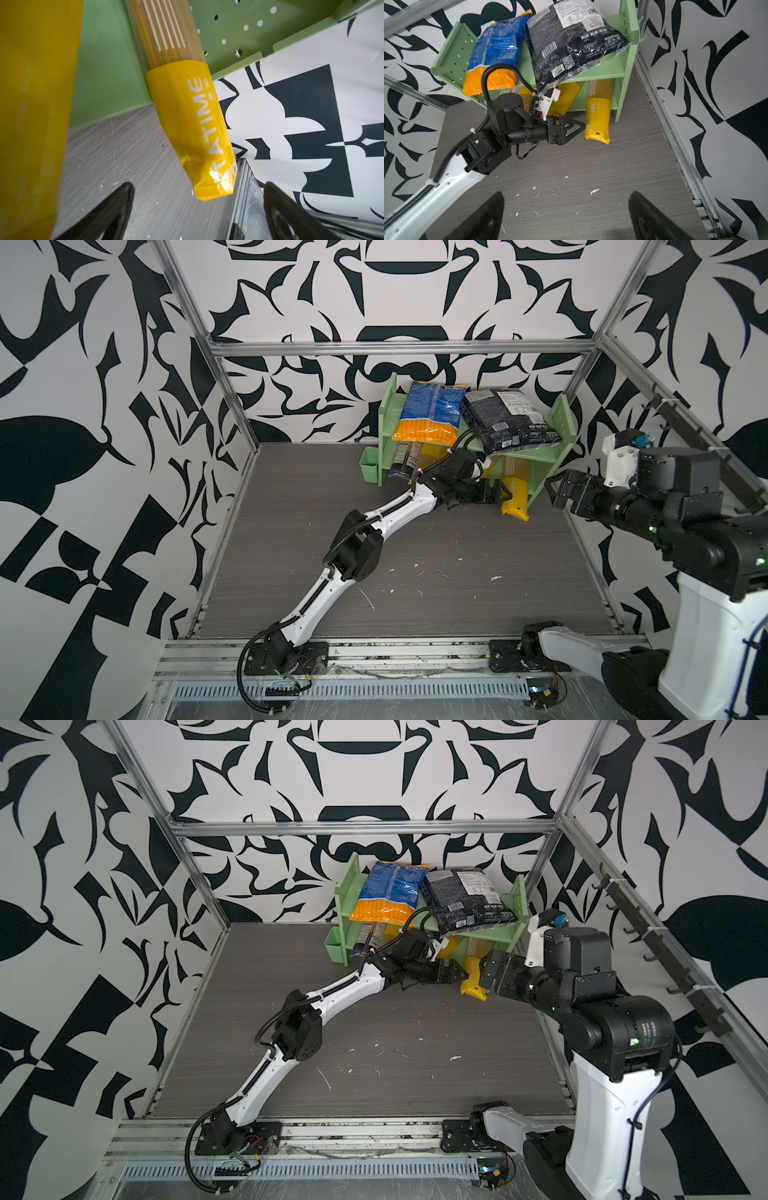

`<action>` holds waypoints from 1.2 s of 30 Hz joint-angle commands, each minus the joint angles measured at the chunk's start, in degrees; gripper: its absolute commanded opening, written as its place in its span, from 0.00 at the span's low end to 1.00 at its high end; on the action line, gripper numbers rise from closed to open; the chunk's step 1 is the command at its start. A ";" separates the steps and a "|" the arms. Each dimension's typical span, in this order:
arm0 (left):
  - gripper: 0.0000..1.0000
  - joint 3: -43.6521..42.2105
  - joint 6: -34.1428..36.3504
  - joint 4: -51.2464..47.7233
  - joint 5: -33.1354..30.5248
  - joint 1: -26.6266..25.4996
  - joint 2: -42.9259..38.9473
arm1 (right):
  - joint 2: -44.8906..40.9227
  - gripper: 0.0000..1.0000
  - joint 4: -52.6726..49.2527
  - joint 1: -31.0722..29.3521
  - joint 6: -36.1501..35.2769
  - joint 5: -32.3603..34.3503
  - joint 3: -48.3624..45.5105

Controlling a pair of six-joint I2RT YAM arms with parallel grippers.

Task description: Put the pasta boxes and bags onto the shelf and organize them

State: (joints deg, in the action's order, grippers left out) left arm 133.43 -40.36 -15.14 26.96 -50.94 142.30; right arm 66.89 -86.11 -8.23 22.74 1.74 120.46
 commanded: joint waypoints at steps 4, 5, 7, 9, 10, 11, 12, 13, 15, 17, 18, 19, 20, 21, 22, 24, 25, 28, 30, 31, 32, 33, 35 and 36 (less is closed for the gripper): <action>1.00 -4.01 3.76 7.04 2.33 1.10 -11.20 | -2.22 0.82 -0.67 0.19 2.15 -1.49 -5.89; 1.00 -5.58 4.01 7.26 2.97 1.10 -12.44 | -2.73 0.79 -0.06 0.23 2.61 -1.61 -7.86; 1.00 -9.73 4.87 8.72 3.62 1.02 -15.55 | -3.88 0.72 1.32 0.22 3.62 -1.74 -12.03; 0.99 -13.35 5.67 9.33 4.03 0.85 -18.40 | -4.77 0.66 2.60 0.15 4.55 -1.85 -16.11; 0.99 -14.57 6.04 9.08 4.59 0.84 -19.50 | -5.16 0.62 3.58 0.22 5.04 -2.23 -18.12; 0.99 -15.52 6.30 8.76 5.33 0.75 -20.60 | -5.51 0.60 4.61 0.15 5.61 -2.71 -20.19; 0.99 -16.26 6.34 8.57 5.85 0.67 -21.47 | -5.75 0.59 5.45 0.18 6.08 -3.12 -21.90; 0.99 -17.32 6.35 8.46 6.55 0.53 -22.43 | -6.11 0.58 6.46 0.15 6.86 -3.63 -24.00; 0.99 -19.59 6.63 8.00 7.04 0.32 -24.49 | -6.52 0.58 8.11 0.18 8.14 -4.29 -27.67; 0.99 -22.19 7.99 6.50 7.12 0.23 -26.93 | -6.93 0.60 10.25 0.17 9.10 -5.25 -31.30; 0.99 -23.19 8.69 5.78 7.05 0.22 -27.89 | -7.11 0.62 11.40 0.20 9.54 -5.58 -32.52; 0.99 -24.39 9.47 4.95 7.14 0.21 -28.90 | -7.28 0.62 12.49 0.23 10.00 -6.00 -34.13; 0.99 -25.44 10.21 4.08 7.08 0.18 -29.79 | -7.30 0.63 13.44 0.18 10.39 -6.13 -35.38; 0.99 -26.40 10.59 3.60 6.79 0.24 -30.58 | -7.30 0.64 14.35 0.21 10.77 -6.05 -36.69; 0.99 -27.62 10.77 3.24 6.55 0.23 -31.62 | -7.01 0.64 15.23 0.22 11.00 -5.88 -37.86; 1.00 -29.43 12.00 1.98 5.43 0.22 -33.63 | -6.10 0.64 16.58 0.18 11.60 -5.42 -40.04; 0.99 -30.52 12.83 1.42 4.40 0.22 -34.97 | -5.37 0.62 17.28 0.15 12.01 -5.00 -41.01; 0.99 -33.43 15.14 -1.19 0.61 0.48 -38.45 | -3.19 0.59 19.95 0.23 12.79 -4.05 -43.93; 0.99 -35.72 15.57 -2.39 -1.30 1.29 -40.92 | -1.45 0.57 21.57 0.16 13.48 -2.90 -45.54; 0.99 -36.89 15.64 -2.91 -2.71 1.77 -42.08 | -0.70 0.57 22.09 0.15 13.76 -2.29 -46.11; 0.99 -38.49 15.73 -3.39 -3.81 2.42 -43.51 | 0.12 0.56 22.86 0.18 14.30 -1.48 -46.73; 0.99 -40.18 15.75 -3.82 -4.69 3.27 -45.04 | 0.97 0.56 23.47 0.22 14.79 -0.70 -47.18; 0.99 -43.19 15.74 -4.81 -6.41 5.04 -47.80 | 2.74 0.56 24.37 0.15 15.64 0.54 -47.63; 0.99 -44.65 15.81 -5.30 -6.96 6.19 -49.32 | 3.77 0.56 25.01 0.17 15.81 1.46 -47.77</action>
State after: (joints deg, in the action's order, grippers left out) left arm 91.66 -26.04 -17.45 24.05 -47.59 97.27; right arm 69.67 -64.51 -8.23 36.38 -0.54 72.84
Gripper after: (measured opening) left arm 0.994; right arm 0.561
